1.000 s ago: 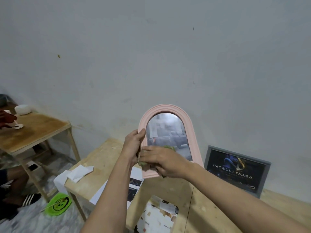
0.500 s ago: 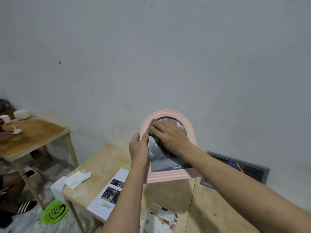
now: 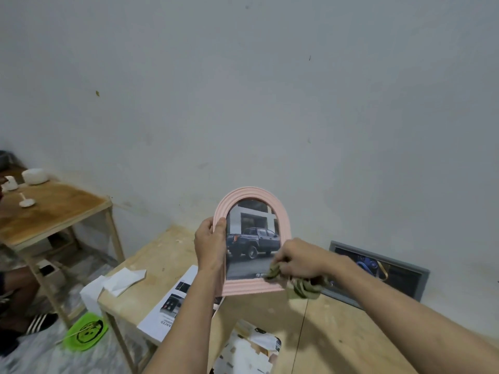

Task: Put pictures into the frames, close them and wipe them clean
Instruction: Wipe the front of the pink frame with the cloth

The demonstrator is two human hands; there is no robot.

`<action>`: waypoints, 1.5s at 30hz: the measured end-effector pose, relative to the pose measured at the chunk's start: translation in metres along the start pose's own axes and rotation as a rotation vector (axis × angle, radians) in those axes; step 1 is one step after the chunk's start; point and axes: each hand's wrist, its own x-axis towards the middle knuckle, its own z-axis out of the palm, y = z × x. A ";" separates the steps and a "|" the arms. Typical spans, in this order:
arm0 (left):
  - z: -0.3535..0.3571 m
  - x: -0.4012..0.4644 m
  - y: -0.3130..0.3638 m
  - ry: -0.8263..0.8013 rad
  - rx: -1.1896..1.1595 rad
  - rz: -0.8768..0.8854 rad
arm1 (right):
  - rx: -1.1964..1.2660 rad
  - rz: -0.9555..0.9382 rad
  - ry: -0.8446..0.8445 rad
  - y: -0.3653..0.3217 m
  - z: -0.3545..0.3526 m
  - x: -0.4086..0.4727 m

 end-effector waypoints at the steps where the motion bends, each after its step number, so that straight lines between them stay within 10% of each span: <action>1: 0.001 -0.003 0.000 -0.016 -0.004 0.015 | 0.100 0.011 0.070 0.001 -0.011 0.003; 6: 0.025 -0.019 0.017 -0.168 -0.100 0.073 | 0.106 -0.157 0.882 0.003 -0.064 0.033; 13: 0.023 -0.004 0.032 -0.074 -0.335 -0.054 | 0.069 -0.434 0.612 -0.029 0.025 0.018; 18: 0.014 0.002 0.010 -0.084 -0.206 -0.061 | 0.398 -0.258 0.313 -0.022 0.033 0.003; 21: 0.017 0.003 -0.003 -0.094 -0.156 -0.074 | 0.450 -0.242 0.655 -0.009 -0.011 0.012; 24: 0.026 -0.001 -0.003 -0.188 -0.170 -0.075 | -0.048 -0.194 0.998 0.016 -0.048 0.040; 28: 0.029 0.005 -0.006 -0.172 -0.259 -0.098 | -0.234 -0.273 0.807 0.033 -0.011 0.056; 40: 0.061 0.028 -0.093 -0.152 -0.075 -0.211 | 0.700 0.010 0.134 0.066 0.103 0.051; 45: 0.080 0.047 -0.147 -0.245 0.042 -0.349 | 0.977 0.221 0.271 0.129 0.096 0.086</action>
